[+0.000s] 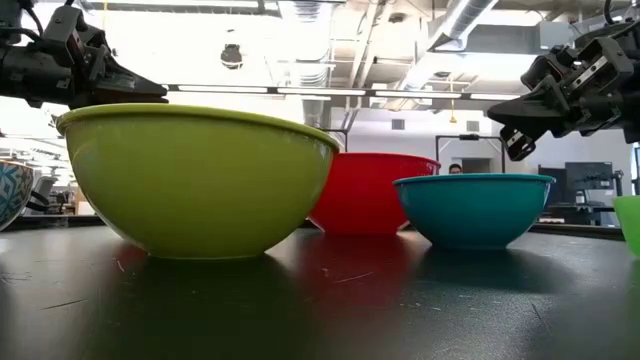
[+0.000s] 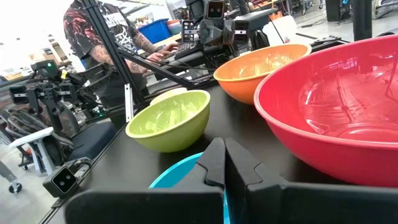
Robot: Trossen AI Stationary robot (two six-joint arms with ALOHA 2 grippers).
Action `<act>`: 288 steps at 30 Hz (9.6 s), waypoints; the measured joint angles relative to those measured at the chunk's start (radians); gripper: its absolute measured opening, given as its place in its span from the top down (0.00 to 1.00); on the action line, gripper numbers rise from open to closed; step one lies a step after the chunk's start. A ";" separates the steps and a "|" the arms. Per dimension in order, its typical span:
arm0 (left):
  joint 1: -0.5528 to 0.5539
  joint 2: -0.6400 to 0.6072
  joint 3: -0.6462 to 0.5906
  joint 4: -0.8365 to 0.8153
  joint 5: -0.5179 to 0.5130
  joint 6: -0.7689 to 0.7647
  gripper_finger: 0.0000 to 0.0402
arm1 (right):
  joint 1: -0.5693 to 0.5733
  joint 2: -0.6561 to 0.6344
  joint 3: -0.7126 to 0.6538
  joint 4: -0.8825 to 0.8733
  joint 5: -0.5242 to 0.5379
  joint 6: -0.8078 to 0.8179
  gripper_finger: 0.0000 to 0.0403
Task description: Nest bowls inside each other
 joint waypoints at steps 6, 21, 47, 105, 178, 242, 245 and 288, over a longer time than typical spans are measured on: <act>0.000 0.000 0.000 0.000 0.000 0.000 0.78 | 0.000 0.000 0.000 0.000 0.000 0.000 0.97; 0.000 0.000 0.000 0.000 0.000 0.000 0.78 | 0.000 0.000 0.000 0.000 0.000 0.000 0.97; 0.000 0.000 0.000 0.000 0.000 -0.025 0.78 | 0.000 0.000 0.000 0.000 0.000 0.000 0.97; 0.520 0.616 0.773 -0.786 0.264 0.151 0.57 | 0.533 1.473 1.887 -1.168 0.599 -0.611 0.59; 0.519 0.359 0.550 -0.506 0.083 -0.067 0.48 | 0.289 1.558 2.346 -1.776 0.756 -0.616 0.96; 0.487 0.529 0.429 -0.230 0.242 -0.121 0.48 | 0.370 1.443 1.663 -1.339 0.751 -0.322 0.50; 0.487 0.529 0.429 -0.230 0.242 -0.121 0.48 | 0.374 1.443 1.718 -1.406 0.749 -0.321 0.47; 0.485 0.528 0.430 -0.317 0.503 -0.077 0.48 | 0.660 1.760 1.946 -1.062 0.724 -0.087 0.46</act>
